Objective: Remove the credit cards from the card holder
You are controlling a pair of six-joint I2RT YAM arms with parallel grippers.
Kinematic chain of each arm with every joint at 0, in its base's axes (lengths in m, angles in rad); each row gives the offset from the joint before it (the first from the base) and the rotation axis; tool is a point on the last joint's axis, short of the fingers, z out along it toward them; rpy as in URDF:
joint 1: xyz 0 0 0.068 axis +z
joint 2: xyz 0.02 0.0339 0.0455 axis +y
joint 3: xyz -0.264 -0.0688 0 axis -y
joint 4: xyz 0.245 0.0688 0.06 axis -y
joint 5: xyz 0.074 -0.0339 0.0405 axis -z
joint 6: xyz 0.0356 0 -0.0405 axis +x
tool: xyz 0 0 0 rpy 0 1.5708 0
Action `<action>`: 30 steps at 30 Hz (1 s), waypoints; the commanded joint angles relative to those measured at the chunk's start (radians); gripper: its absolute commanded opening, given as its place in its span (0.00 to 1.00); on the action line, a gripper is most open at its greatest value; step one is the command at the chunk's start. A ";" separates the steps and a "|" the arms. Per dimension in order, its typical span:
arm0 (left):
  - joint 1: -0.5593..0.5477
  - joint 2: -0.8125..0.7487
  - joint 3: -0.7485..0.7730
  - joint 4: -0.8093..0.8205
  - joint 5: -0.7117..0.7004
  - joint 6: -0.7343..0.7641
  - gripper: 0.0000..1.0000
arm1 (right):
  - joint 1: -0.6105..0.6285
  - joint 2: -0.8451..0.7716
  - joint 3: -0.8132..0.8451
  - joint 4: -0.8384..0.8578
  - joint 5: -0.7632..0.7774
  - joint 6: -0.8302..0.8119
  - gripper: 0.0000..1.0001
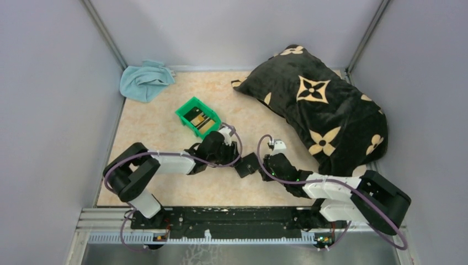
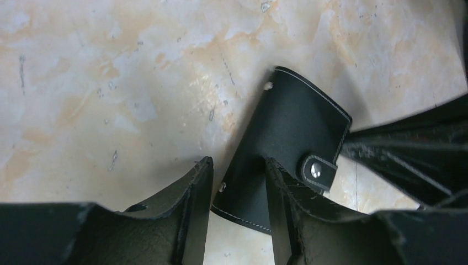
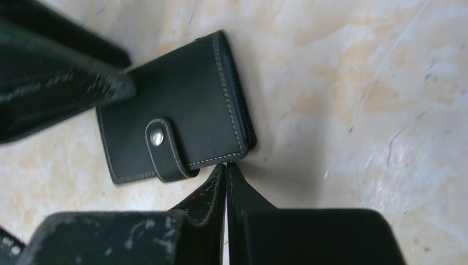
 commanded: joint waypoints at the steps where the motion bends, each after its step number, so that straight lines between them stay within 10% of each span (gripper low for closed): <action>1: 0.000 -0.038 -0.074 -0.082 -0.027 -0.034 0.48 | -0.072 0.087 0.072 0.066 -0.036 -0.082 0.00; 15: 0.000 -0.190 -0.159 -0.087 -0.057 -0.083 0.48 | -0.116 0.163 0.282 0.005 -0.011 -0.248 0.02; 21: 0.000 -0.159 -0.085 -0.090 -0.047 -0.054 0.00 | -0.019 0.130 0.326 -0.119 0.110 -0.316 0.26; 30: 0.000 -0.141 -0.031 -0.080 0.011 -0.071 0.00 | 0.038 0.182 0.363 -0.114 0.122 -0.317 0.28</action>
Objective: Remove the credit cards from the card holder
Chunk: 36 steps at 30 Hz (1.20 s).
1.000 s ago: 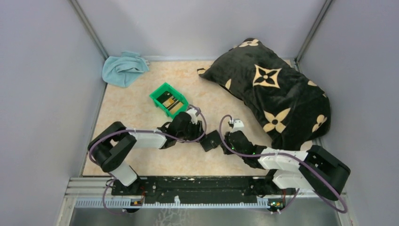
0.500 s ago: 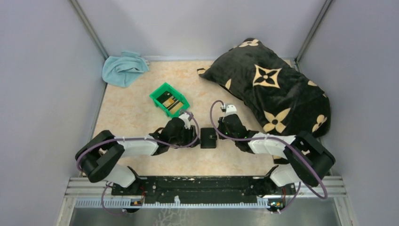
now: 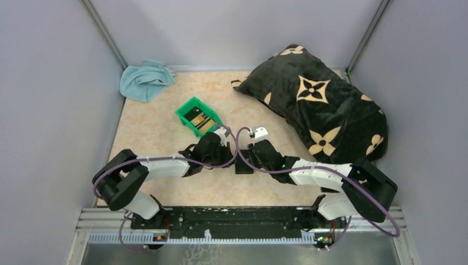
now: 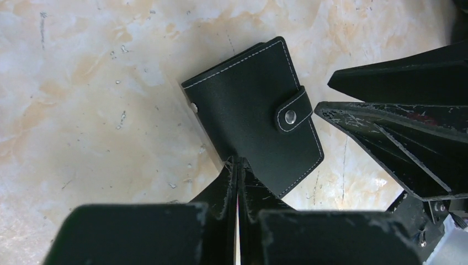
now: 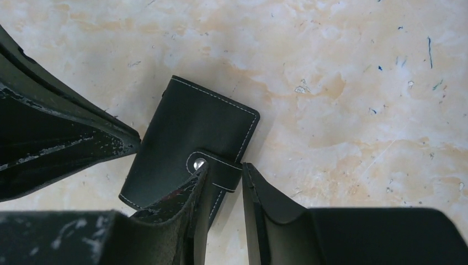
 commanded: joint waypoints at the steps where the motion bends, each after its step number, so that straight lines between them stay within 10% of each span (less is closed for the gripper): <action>1: 0.001 -0.023 0.011 0.022 0.038 -0.006 0.00 | 0.026 0.013 0.063 0.011 0.031 -0.019 0.28; 21: 0.000 -0.007 -0.051 0.113 0.083 -0.085 0.00 | 0.043 0.072 0.089 0.022 0.015 -0.028 0.28; 36: 0.000 0.058 -0.062 0.109 0.054 -0.103 0.00 | 0.061 0.188 0.120 0.027 -0.009 -0.026 0.46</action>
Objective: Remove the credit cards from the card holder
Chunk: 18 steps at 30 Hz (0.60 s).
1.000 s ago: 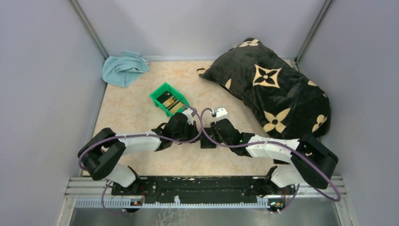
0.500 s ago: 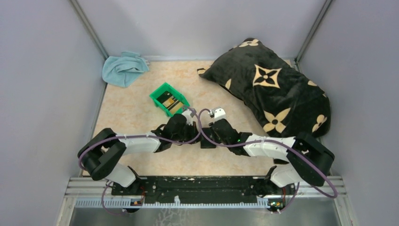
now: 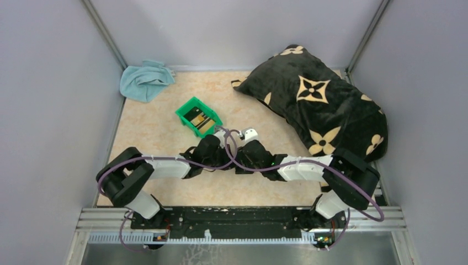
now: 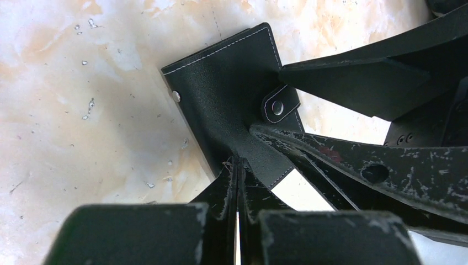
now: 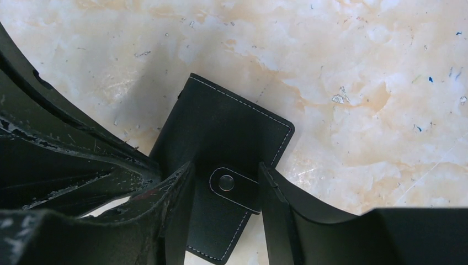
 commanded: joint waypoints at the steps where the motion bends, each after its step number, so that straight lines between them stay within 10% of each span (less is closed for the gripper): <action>1: 0.000 0.019 -0.021 0.009 -0.017 -0.012 0.00 | 0.019 0.025 0.034 0.019 -0.002 -0.005 0.46; 7: 0.000 0.018 -0.015 0.007 -0.027 -0.011 0.00 | 0.051 0.077 0.041 -0.024 0.057 0.015 0.37; 12: 0.002 0.009 -0.014 0.003 -0.025 -0.006 0.00 | 0.054 0.092 0.028 -0.037 0.067 0.097 0.00; 18: 0.002 -0.001 -0.017 0.000 -0.026 -0.004 0.00 | 0.052 0.069 0.022 -0.024 0.042 0.133 0.00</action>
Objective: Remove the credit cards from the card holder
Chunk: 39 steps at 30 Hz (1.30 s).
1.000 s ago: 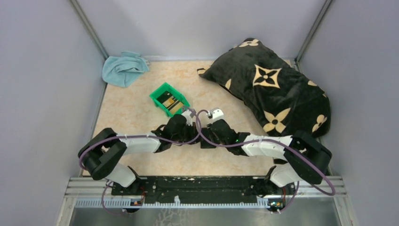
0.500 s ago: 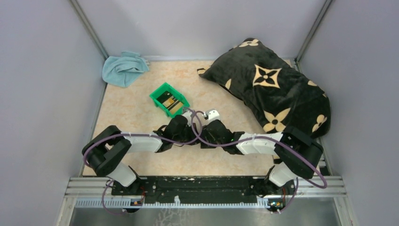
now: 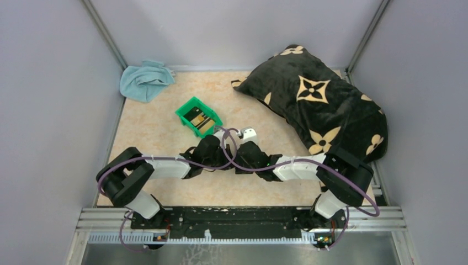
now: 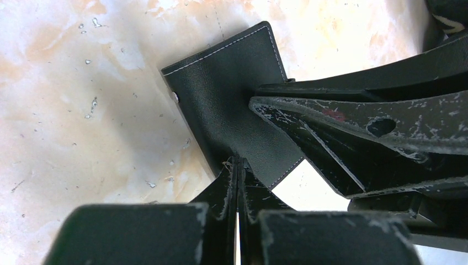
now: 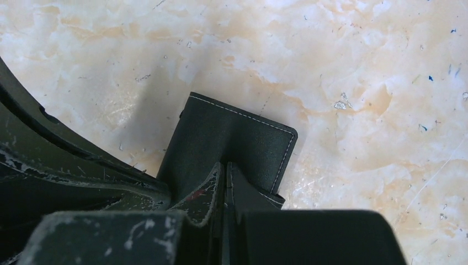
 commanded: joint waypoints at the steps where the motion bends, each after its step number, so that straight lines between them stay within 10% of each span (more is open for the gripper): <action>1: 0.002 -0.005 -0.015 -0.008 -0.015 0.006 0.00 | 0.015 -0.011 -0.013 -0.042 -0.051 0.060 0.00; 18: 0.002 -0.003 0.002 -0.008 -0.008 0.008 0.00 | -0.105 -0.369 -0.154 -0.035 -0.172 0.049 0.00; 24: 0.002 0.000 0.004 0.001 0.006 0.000 0.00 | -0.081 -0.304 -0.125 -0.025 -0.193 -0.011 0.55; 39: 0.003 -0.043 -0.064 0.013 -0.017 -0.011 0.00 | -0.011 -0.098 -0.066 -0.026 -0.178 -0.081 0.46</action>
